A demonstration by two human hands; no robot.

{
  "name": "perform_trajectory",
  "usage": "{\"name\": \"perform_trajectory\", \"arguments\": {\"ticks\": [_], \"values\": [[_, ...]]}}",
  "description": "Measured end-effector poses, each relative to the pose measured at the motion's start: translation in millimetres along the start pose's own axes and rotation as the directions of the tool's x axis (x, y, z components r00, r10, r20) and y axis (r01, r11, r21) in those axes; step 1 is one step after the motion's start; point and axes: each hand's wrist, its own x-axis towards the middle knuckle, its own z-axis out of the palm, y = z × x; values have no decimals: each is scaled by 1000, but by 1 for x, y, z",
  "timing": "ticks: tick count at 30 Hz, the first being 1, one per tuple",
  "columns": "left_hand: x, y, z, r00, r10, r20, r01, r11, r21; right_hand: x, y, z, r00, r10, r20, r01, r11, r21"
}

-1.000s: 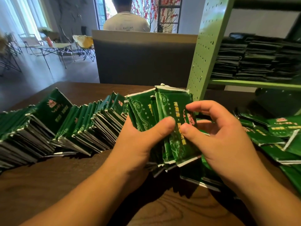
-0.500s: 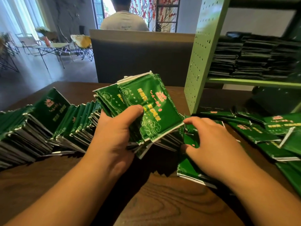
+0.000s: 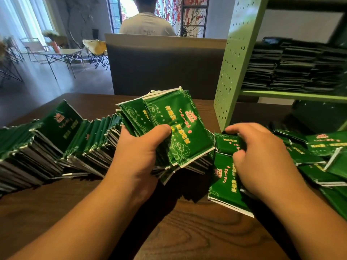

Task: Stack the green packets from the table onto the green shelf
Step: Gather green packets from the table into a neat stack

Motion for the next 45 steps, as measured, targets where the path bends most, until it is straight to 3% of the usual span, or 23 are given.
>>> {"name": "perform_trajectory", "arguments": {"ticks": [5, 7, 11, 13, 14, 20, 22, 24, 26, 28, 30, 34, 37, 38, 42, 45], "values": [[-5, -4, 2, 996, 81, 30, -84, 989, 121, -4, -5, 1, 942, -73, -327, 180, 933, 312], [-10, -6, 1, 992, 104, 68, -114, 977, 178, -9, -11, 1, 923, -68, -378, 269, 817, 510], [-14, -13, 0, 971, 190, 145, -228, 917, 327, -21, -27, 4, 894, -107, -435, 410, 588, 698], [-15, -14, 0, 960, 208, 187, -261, 906, 333, -25, -29, 6, 928, -108, -355, 364, 454, 813], [-15, -15, 0, 957, 205, 207, -265, 906, 331, -26, -29, 7, 942, -113, -315, 332, 437, 836], [-12, -15, -6, 942, 134, 306, -217, 942, 256, -21, -28, 7, 956, -62, -286, 245, 705, 666], [-9, -12, -7, 934, 87, 347, -159, 970, 184, -15, -23, 4, 987, 29, -157, 90, 708, 700], [-7, -10, -9, 905, 15, 426, -76, 989, 126, -6, -17, 1, 995, 11, 99, -91, 513, 854], [-8, -10, -9, 851, -40, 524, -20, 994, 108, -4, -13, -2, 945, -124, 304, -258, 287, 922], [-11, -13, -10, 822, -58, 567, 0, 995, 102, -5, -13, -5, 897, -206, 391, -359, 175, 917], [-15, -15, -8, 821, -33, 570, -5, 998, 65, -9, -15, -7, 888, -242, 391, -369, 133, 920], [-16, -15, -7, 861, 52, 507, -89, 995, 49, -12, -18, -9, 903, -251, 348, -299, 213, 930], [-15, -6, -6, 866, 189, 462, -316, 924, 214, -13, -25, -11, 934, -220, 281, -219, 267, 938], [-14, -4, -4, 875, 197, 443, -333, 908, 255, -14, -27, -10, 944, -204, 261, -197, 286, 938], [-21, 2, -7, 935, 131, 330, -264, 877, 401, -21, -33, -8, 973, -99, 208, -160, 358, 920], [-42, 11, -12, 961, 96, 259, -171, 943, 285, -32, -40, -16, 986, -101, 131, -67, 476, 877]]}}
